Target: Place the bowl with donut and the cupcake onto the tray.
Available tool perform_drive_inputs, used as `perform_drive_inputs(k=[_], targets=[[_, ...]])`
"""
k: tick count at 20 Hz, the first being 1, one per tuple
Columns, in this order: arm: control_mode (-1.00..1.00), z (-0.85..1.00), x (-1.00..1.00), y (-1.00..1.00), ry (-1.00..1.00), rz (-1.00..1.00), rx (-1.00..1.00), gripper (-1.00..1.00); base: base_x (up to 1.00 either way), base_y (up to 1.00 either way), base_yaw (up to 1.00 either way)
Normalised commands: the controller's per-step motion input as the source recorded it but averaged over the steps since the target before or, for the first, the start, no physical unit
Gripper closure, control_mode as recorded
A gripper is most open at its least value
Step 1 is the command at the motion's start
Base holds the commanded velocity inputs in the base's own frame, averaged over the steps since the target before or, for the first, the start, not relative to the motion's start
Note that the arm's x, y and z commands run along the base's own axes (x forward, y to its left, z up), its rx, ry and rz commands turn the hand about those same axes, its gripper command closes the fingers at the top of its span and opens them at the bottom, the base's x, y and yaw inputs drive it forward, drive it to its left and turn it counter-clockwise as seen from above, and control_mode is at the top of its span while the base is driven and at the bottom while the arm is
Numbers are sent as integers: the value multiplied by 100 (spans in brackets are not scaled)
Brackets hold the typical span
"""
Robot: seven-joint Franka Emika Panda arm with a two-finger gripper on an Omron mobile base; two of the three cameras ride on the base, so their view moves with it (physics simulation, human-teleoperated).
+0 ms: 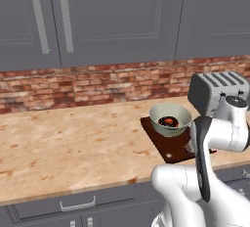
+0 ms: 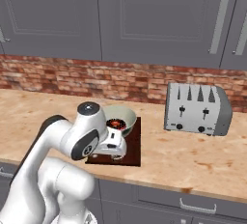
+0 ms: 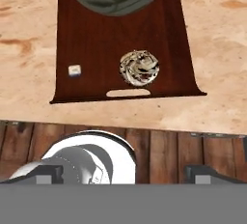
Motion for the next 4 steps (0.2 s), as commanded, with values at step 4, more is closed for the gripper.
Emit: perform_drive_inputs(k=[4], targets=[[-100, 0, 0, 13, -1, -1, 0, -100, 0, 0, 0]])
